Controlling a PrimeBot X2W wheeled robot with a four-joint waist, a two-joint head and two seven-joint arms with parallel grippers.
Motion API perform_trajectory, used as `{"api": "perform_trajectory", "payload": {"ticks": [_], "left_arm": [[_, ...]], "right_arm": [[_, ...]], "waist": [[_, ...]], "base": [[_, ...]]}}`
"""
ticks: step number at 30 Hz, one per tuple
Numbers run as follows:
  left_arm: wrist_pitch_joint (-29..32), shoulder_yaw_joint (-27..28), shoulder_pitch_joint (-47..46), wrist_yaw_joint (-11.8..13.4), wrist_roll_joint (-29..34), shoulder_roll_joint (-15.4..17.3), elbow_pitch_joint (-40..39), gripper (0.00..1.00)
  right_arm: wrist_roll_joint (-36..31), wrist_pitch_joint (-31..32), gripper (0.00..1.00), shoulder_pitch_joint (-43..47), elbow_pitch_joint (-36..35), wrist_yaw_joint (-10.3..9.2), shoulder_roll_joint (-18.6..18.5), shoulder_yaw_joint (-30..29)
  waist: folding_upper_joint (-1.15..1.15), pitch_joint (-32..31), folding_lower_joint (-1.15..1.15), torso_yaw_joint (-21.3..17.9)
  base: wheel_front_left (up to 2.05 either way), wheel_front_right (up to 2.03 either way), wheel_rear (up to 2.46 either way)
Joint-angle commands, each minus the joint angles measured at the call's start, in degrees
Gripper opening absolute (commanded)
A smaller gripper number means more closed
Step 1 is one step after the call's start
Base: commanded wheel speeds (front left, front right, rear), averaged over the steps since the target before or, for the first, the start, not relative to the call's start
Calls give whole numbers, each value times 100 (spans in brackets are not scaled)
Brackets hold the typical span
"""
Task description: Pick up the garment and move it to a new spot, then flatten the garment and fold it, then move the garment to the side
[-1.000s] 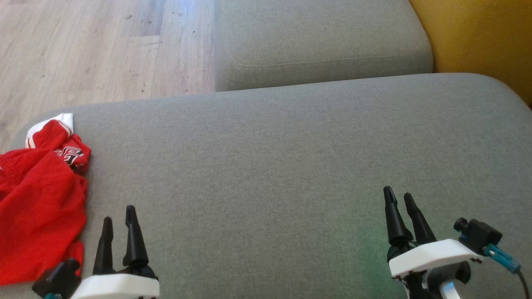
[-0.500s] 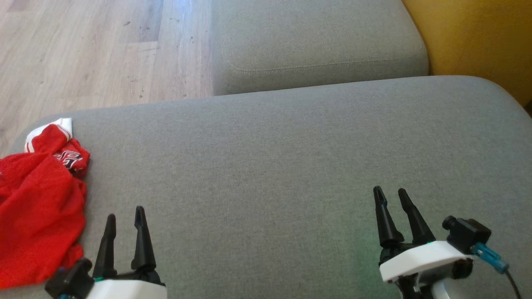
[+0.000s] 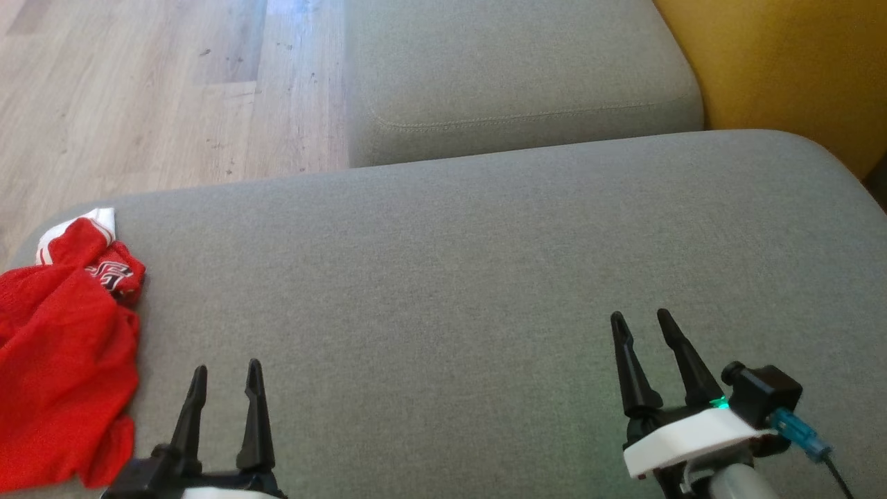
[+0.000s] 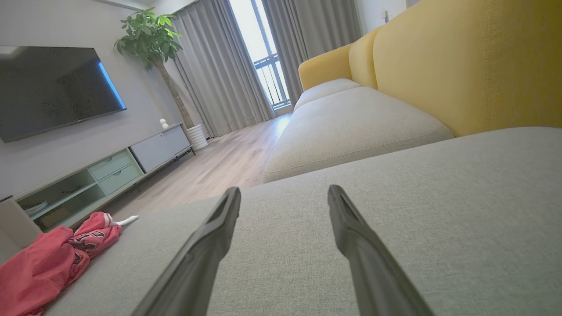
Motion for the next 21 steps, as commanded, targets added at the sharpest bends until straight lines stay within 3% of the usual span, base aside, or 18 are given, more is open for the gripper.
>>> {"api": "perform_trajectory", "payload": {"ticks": [1, 21], "left_arm": [[-85, 150, -153, -24, 192, 49, -208, 100], [-374, 362, -19, 11, 1097, 24, -137, 100]], "right_arm": [[-178, -89, 100, -187, -224, -4, -42, 164], [-1297, -380, 100, -83, -44, -4, -49, 114]], "waist": [[0, -11, 0, -5], [0, -98, 0, -73]], "base": [[0, 0, 0], [0, 0, 0]]}}
